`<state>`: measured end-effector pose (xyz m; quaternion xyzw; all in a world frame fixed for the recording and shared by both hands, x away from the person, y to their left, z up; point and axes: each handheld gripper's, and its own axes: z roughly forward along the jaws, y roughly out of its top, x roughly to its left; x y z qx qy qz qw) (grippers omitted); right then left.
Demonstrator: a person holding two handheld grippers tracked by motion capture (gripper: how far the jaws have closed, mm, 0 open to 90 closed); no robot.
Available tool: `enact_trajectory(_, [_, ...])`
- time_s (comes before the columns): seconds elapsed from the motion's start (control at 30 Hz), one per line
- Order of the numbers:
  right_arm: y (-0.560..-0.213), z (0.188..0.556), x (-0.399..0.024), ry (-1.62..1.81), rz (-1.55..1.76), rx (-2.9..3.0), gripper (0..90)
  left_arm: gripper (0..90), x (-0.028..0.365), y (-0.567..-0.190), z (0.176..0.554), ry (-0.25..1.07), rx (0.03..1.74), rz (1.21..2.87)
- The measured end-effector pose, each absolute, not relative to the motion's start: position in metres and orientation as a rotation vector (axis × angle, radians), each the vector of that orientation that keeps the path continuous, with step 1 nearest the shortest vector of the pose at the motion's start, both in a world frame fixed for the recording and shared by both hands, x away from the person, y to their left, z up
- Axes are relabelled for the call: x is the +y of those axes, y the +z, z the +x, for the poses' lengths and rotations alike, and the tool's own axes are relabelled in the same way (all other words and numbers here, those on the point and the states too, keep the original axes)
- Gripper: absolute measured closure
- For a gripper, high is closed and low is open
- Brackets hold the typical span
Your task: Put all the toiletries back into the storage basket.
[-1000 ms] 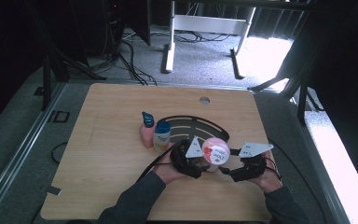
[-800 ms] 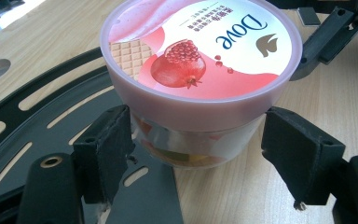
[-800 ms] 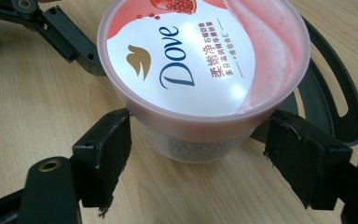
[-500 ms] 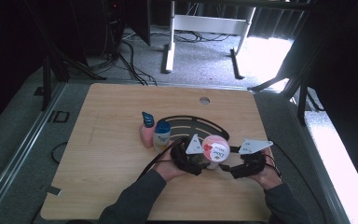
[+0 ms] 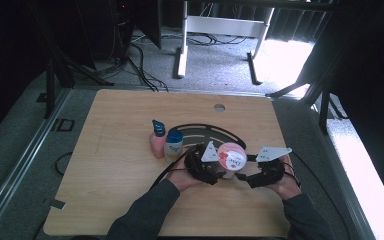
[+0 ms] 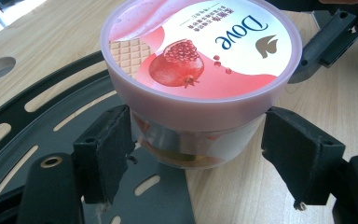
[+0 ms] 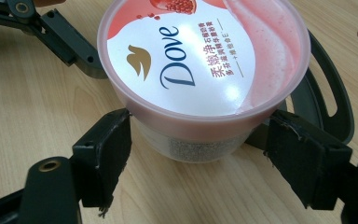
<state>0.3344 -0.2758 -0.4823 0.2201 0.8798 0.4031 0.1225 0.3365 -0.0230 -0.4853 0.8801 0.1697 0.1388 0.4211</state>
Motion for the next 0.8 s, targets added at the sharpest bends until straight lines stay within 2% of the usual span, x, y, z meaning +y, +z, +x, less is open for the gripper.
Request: enact_trajectory(0.8, [-0.483, 0.352, -0.279, 1.167, 0.664, 2.564, 22.6, 25.1, -0.028, -0.488, 0.354, 0.346, 0.453, 2.198])
